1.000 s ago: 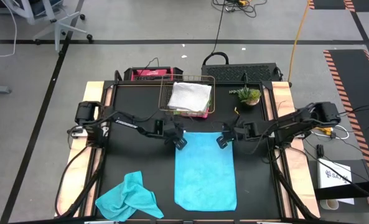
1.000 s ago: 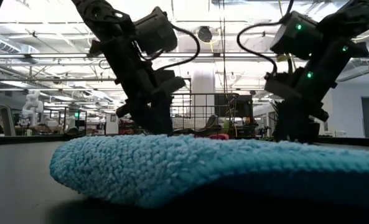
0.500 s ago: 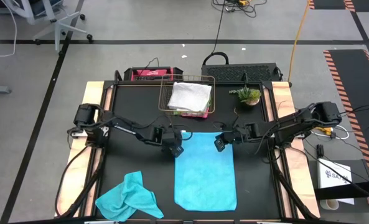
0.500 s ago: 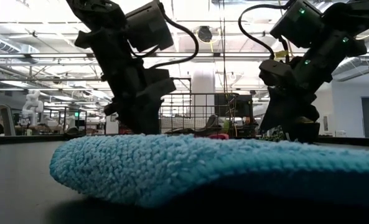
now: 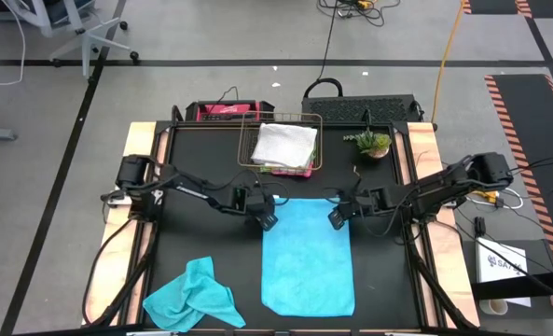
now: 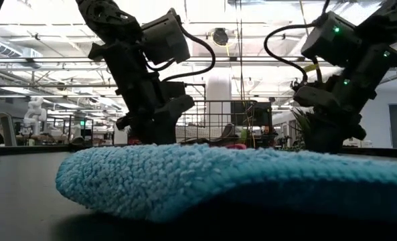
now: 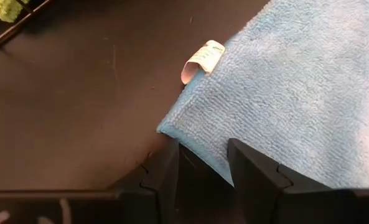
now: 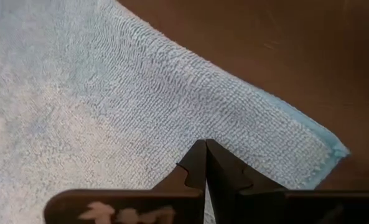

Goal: Fold microfiber towels
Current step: Fold the right light blue microfiber cloth in half

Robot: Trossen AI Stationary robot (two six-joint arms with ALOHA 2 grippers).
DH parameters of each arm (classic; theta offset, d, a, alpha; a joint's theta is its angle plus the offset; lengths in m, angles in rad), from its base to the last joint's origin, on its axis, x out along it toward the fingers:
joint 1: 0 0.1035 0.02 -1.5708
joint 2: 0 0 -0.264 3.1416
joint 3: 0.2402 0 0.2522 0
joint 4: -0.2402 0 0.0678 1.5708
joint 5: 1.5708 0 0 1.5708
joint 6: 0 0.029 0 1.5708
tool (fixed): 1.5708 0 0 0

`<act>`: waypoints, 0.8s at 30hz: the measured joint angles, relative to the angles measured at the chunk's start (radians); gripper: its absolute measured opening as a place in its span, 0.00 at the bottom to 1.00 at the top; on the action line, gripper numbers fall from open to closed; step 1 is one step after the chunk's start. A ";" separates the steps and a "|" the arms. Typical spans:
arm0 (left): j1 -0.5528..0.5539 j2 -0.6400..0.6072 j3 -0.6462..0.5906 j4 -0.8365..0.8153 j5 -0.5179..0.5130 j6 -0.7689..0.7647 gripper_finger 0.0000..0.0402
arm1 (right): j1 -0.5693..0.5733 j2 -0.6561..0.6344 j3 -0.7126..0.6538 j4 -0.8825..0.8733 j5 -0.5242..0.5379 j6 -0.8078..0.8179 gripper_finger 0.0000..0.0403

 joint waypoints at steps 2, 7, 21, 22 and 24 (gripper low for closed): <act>-0.001 0.013 0.001 0.006 -0.004 0.000 0.36 | 0.000 -0.002 -0.019 0.008 0.005 0.020 0.00; -0.001 0.016 0.002 0.003 -0.012 0.004 0.36 | 0.000 -0.002 -0.047 0.062 0.004 0.036 0.00; 0.070 0.016 0.000 0.006 -0.026 0.075 0.36 | -0.025 0.003 -0.051 0.102 0.129 -0.100 0.00; 0.078 0.017 0.000 0.006 -0.029 0.075 0.36 | -0.031 0.003 -0.051 0.102 0.129 -0.108 0.00; 0.088 0.017 0.000 0.006 -0.038 0.076 0.36 | -0.037 0.003 -0.051 0.103 0.128 -0.110 0.00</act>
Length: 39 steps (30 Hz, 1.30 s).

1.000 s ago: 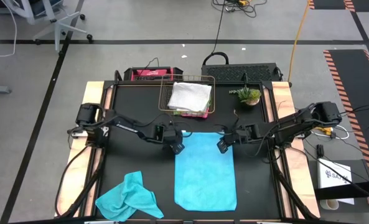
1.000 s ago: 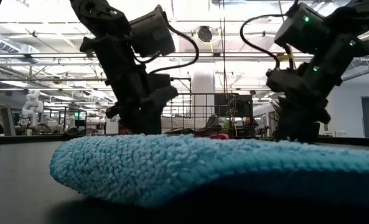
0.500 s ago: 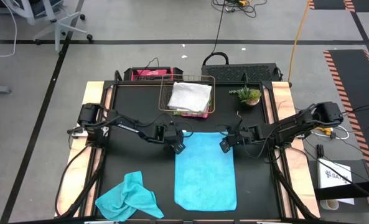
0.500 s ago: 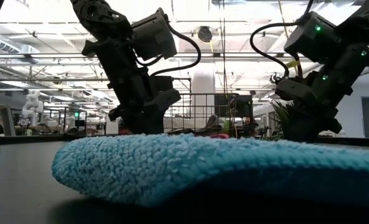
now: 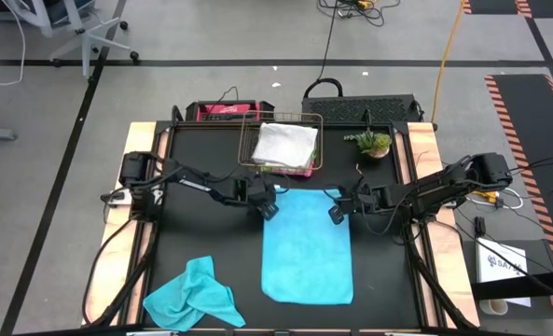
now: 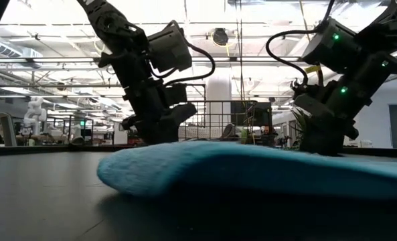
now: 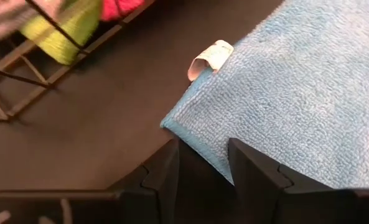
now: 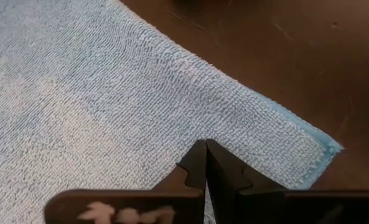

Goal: Fold microfiber towels
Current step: Fold the right light blue microfiber cloth in half

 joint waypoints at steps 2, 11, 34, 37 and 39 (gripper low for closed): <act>0.003 -0.003 0.000 -0.001 -0.009 0.013 0.36 | 0.000 0.000 0.000 0.003 -0.001 -0.004 0.00; -0.045 -0.111 -0.006 -0.043 -0.021 0.031 0.36 | 0.019 -0.061 0.034 0.076 -0.127 -0.034 0.00; -0.290 -0.311 -0.003 -0.115 -0.122 -0.006 0.35 | 0.356 -0.143 0.329 -0.150 -0.187 -0.138 0.00; -0.300 -0.311 -0.003 -0.114 -0.126 -0.020 0.35 | 0.373 -0.143 0.329 -0.147 -0.186 -0.178 0.00; -0.303 -0.311 -0.003 -0.114 -0.128 -0.026 0.35 | 0.369 -0.143 0.329 -0.135 -0.183 -0.183 0.00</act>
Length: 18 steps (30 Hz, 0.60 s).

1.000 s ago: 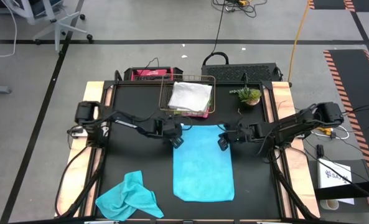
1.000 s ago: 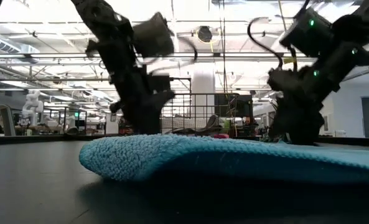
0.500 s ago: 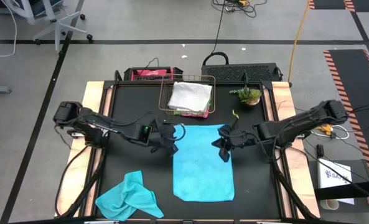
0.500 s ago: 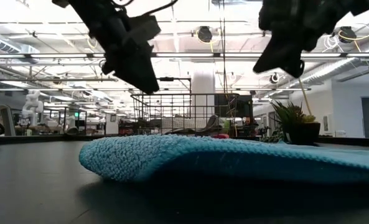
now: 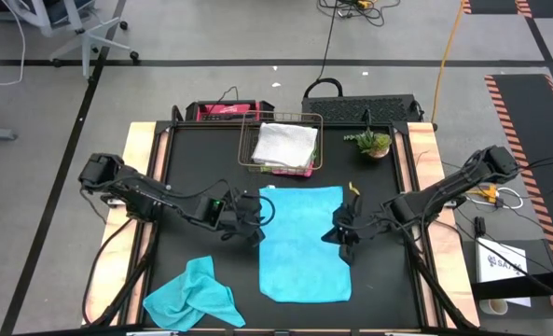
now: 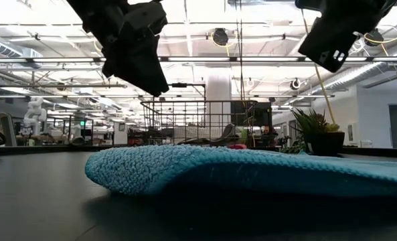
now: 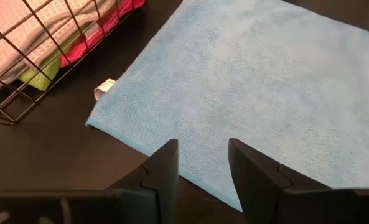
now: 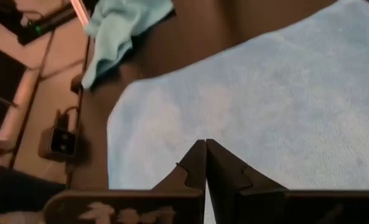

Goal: Fold microfiber towels
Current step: Fold the right light blue microfiber cloth in half

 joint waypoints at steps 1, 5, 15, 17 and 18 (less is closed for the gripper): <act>0.000 0.000 0.000 0.000 0.000 -0.002 0.35 | -0.007 0.000 0.000 0.012 0.000 0.006 0.00; -0.006 0.000 0.000 0.010 -0.002 -0.014 0.35 | -0.050 0.000 0.000 0.060 -0.042 0.093 0.00; -0.061 0.000 0.105 0.024 -0.030 0.091 0.33 | -0.001 0.085 0.363 -0.373 -0.103 0.048 0.00; -0.063 0.000 0.150 -0.006 -0.061 0.122 0.30 | 0.019 0.137 0.475 -0.506 -0.094 0.021 0.00; -0.063 0.000 0.170 -0.024 -0.074 0.136 0.28 | 0.032 0.171 0.527 -0.555 -0.083 0.006 0.00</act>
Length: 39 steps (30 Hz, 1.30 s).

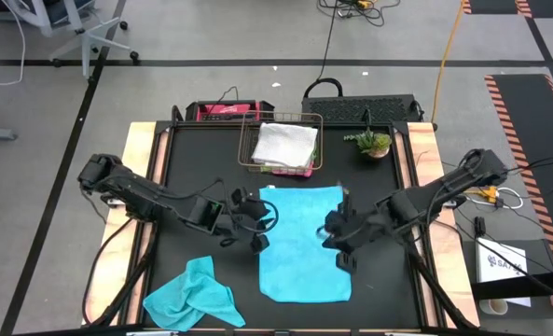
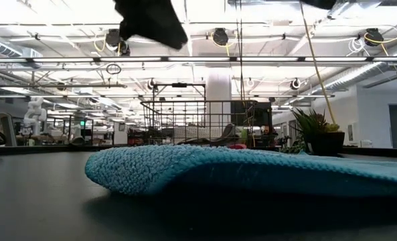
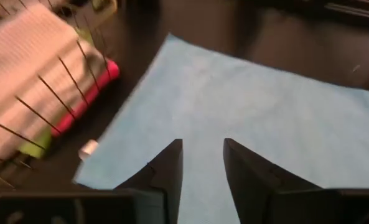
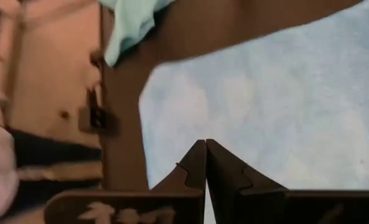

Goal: Fold microfiber towels
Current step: Fold the right light blue microfiber cloth in half

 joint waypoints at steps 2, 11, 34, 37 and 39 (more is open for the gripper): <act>0.004 0.000 0.035 -0.020 -0.005 0.025 0.25 | 0.020 0.070 0.078 -0.098 0.003 -0.017 0.00; 0.014 -0.001 0.060 -0.069 0.043 0.026 0.21 | 0.096 0.303 0.110 -0.309 -0.180 0.031 0.00; 0.012 -0.001 0.060 -0.113 0.075 -0.007 0.20 | 0.238 0.329 -0.146 0.046 -0.346 0.740 0.39; 0.012 -0.001 0.060 -0.113 0.074 -0.004 0.20 | 0.249 0.329 -0.219 0.201 -0.377 0.812 0.42; 0.014 -0.001 0.060 -0.113 0.074 0.004 0.20 | 0.252 0.329 -0.266 0.307 -0.382 0.850 0.44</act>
